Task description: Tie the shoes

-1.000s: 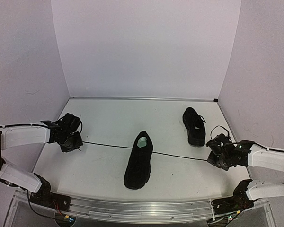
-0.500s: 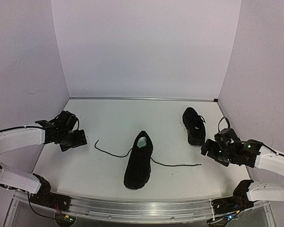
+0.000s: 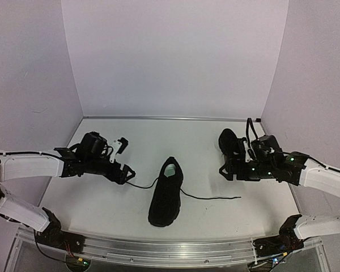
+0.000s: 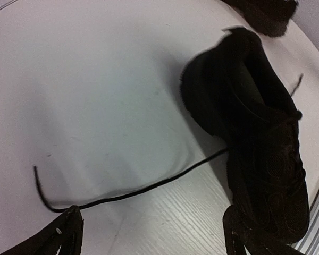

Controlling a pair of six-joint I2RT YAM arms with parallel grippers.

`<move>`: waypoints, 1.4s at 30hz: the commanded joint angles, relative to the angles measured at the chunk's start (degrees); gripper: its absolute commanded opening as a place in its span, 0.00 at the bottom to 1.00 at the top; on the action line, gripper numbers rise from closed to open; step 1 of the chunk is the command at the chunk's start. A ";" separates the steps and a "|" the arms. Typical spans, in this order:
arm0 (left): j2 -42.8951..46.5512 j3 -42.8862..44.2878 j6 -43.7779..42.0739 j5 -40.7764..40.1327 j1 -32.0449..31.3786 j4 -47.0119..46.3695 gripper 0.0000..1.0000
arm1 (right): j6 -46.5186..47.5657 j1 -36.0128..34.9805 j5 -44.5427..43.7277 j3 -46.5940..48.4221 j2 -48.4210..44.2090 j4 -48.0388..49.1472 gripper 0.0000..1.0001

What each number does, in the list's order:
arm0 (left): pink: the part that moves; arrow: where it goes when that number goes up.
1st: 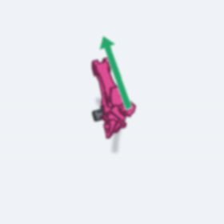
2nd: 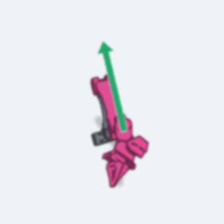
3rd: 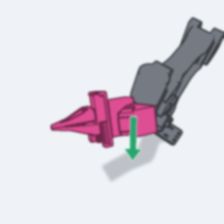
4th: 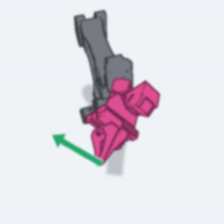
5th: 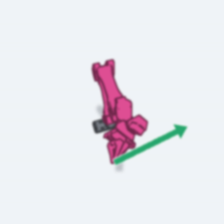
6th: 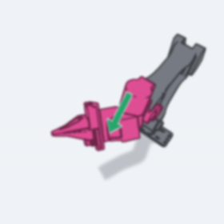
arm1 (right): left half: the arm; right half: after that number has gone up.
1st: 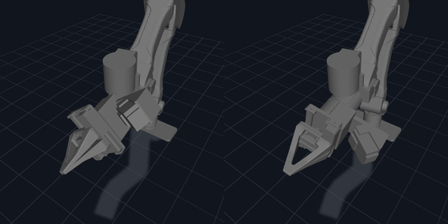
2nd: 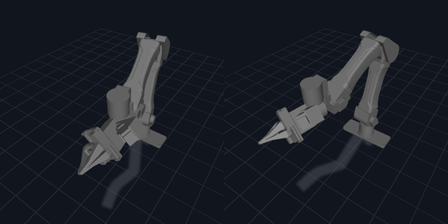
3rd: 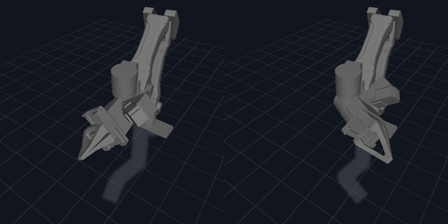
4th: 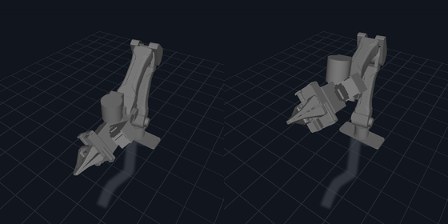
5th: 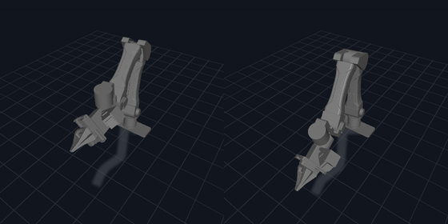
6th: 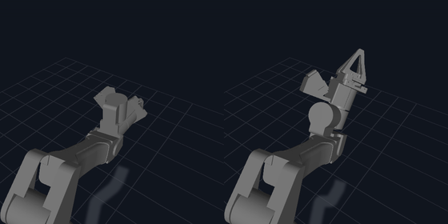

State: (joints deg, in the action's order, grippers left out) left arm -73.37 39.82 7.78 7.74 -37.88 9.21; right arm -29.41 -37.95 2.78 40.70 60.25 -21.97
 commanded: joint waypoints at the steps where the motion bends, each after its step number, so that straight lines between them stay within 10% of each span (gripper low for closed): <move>1: -5.25 -0.20 -19.53 6.15 -4.59 -9.15 0.83 | 5.27 0.07 9.66 2.17 0.46 5.08 0.98; 14: -16.74 1.32 -37.05 15.70 -5.41 -18.32 0.47 | 4.30 0.08 12.45 0.33 0.64 6.50 0.98; 42: -29.14 8.49 -39.59 19.21 -5.36 -20.70 0.18 | 3.10 0.07 11.33 -1.46 1.20 6.55 0.98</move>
State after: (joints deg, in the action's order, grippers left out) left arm -102.06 46.09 -31.89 26.02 -43.18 -9.48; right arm -25.99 -37.95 14.88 39.75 60.79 -16.63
